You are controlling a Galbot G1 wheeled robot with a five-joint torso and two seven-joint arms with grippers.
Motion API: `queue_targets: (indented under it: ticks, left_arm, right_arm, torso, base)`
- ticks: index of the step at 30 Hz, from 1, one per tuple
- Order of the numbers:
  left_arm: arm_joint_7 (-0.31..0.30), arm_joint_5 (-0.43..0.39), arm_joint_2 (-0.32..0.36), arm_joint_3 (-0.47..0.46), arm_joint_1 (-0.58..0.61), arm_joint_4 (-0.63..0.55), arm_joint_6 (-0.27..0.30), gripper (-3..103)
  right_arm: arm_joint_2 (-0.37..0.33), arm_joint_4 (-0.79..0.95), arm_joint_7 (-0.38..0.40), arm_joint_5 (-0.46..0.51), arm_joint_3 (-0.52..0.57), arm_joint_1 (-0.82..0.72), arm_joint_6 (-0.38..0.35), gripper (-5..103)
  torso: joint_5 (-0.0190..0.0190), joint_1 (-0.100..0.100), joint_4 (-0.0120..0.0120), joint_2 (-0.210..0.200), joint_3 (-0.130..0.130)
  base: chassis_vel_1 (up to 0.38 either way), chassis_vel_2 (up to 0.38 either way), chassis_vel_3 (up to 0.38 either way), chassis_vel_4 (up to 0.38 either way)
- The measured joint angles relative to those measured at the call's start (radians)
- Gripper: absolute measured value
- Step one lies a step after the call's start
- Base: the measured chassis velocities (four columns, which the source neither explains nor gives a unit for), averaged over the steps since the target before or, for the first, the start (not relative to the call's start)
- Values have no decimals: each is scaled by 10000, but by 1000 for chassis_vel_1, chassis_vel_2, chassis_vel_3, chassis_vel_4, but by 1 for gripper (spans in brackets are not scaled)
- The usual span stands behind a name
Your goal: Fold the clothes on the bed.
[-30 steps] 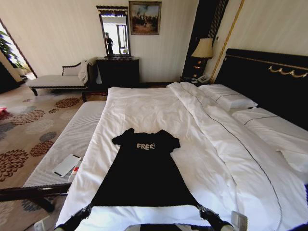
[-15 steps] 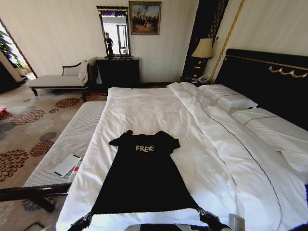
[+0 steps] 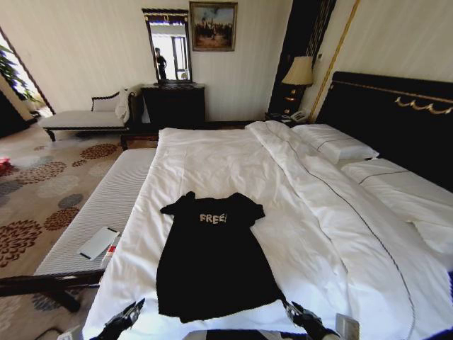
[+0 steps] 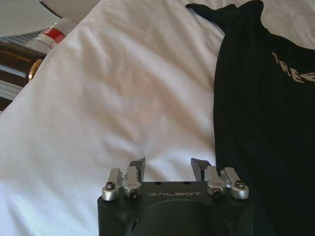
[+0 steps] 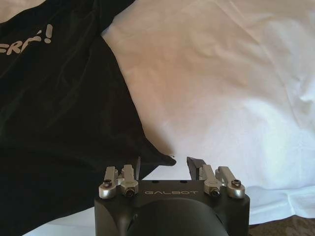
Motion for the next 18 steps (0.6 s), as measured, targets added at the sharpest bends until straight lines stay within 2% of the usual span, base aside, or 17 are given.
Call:
queue_targets:
  ticks: [1,2,3,4,5,7,8,9,10,11,13,18]
  left_arm:
    - [0,33,-6,0,-4,0,-21,60]
    - [-2,65,-15,-3,-10,-13,-48,60]
    - [-2,65,-15,-3,-10,-13,-48,60]
    - [-2,75,-22,-31,-12,-55,-72,66]
    - [2,74,-22,-65,-11,-96,-90,72]
    - [18,71,-22,-167,-8,-189,-129,82]
    - [25,71,-21,-194,-10,-214,-140,82]
    - [30,74,-20,-222,-23,-237,-146,88]
    - [30,74,-20,-222,-23,-237,-146,88]
    - [34,98,-20,-262,-96,-250,-151,93]
    - [26,154,-58,-303,-277,-251,-152,99]
    - [-41,169,-192,-552,-656,-426,-60,100]
  right_arm:
    - [-8,26,0,1,29,5,8,58]
    - [-38,62,0,20,91,24,17,64]
    - [-38,62,0,20,91,24,17,64]
    - [-101,114,0,94,186,59,35,70]
    - [-151,157,-1,196,257,89,42,70]
    - [-290,305,0,611,514,227,57,80]
    - [-327,345,0,733,590,278,62,85]
    - [-380,396,-1,889,695,363,68,85]
    - [-380,396,-1,889,695,363,68,85]
    - [-534,460,-4,1214,878,612,70,95]
    - [-796,422,53,1617,1001,1163,83,99]
    - [-1493,12,76,2940,1060,2427,333,100]
  torso:
    - [0,0,0,0,0]
    - [0,0,-1,0,0]
    - [0,0,-1,0,0]
    - [-1,0,0,0,0]
    - [0,0,0,0,0]
    - [0,0,0,-1,0]
    - [0,0,-1,-1,0]
    - [1,0,0,0,1]
    - [1,0,0,0,1]
    - [0,0,0,-1,0]
    - [-1,0,-3,0,0]
    - [3,1,2,-1,1]
  base:
    - [0,0,0,0]
    - [0,0,0,0]
    - [0,0,0,0]
    - [0,0,0,0]
    - [0,0,0,0]
    - [0,0,0,0]
    - [0,0,0,0]
    - [0,0,0,0]
    - [0,0,0,0]
    - [0,0,0,0]
    - [0,0,0,0]
    - [0,0,0,0]
